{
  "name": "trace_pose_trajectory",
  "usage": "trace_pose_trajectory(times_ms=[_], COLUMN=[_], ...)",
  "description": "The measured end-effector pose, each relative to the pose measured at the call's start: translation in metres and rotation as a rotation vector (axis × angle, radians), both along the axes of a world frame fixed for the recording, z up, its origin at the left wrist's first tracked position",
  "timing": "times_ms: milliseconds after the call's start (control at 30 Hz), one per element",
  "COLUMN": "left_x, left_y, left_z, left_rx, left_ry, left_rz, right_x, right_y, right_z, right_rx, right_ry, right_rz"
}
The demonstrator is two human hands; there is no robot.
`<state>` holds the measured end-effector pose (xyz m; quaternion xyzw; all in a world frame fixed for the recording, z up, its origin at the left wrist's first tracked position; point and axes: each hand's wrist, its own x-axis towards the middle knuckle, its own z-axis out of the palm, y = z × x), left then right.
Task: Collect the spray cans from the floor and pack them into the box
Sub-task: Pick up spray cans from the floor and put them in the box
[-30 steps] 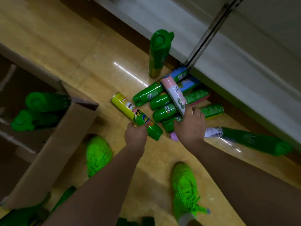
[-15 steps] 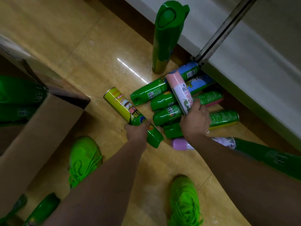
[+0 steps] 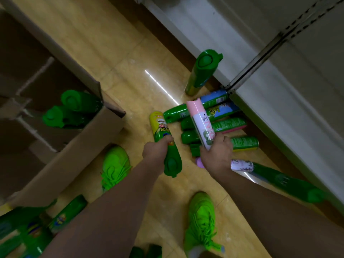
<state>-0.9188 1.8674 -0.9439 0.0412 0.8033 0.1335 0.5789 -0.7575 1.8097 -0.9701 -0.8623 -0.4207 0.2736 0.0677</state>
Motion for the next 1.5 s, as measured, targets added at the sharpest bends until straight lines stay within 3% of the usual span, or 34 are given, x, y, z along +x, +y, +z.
trace_pose_trajectory(times_ms=[533, 800, 1100, 1500], left_x=[-0.091, -0.187, -0.308, -0.427], left_y=[0.017, -0.006, -0.035, -0.009], left_z=[0.228, 0.297, 0.292, 0.239], left_rx=[0.010, 0.015, 0.070, 0.059], left_ry=[-0.386, -0.325, -0.277, -0.322], left_rz=[0.036, 0.026, 0.259, 0.391], right_x=[-0.103, -0.188, -0.286, -0.404], right_y=[0.080, 0.091, 0.089, 0.094], right_z=[0.215, 0.287, 0.295, 0.219], right_rx=[0.281, 0.304, 0.313, 0.147], right_ry=[0.250, 0.345, 0.489, 0.550], right_rz=[0.165, 0.370, 0.551, 0.733])
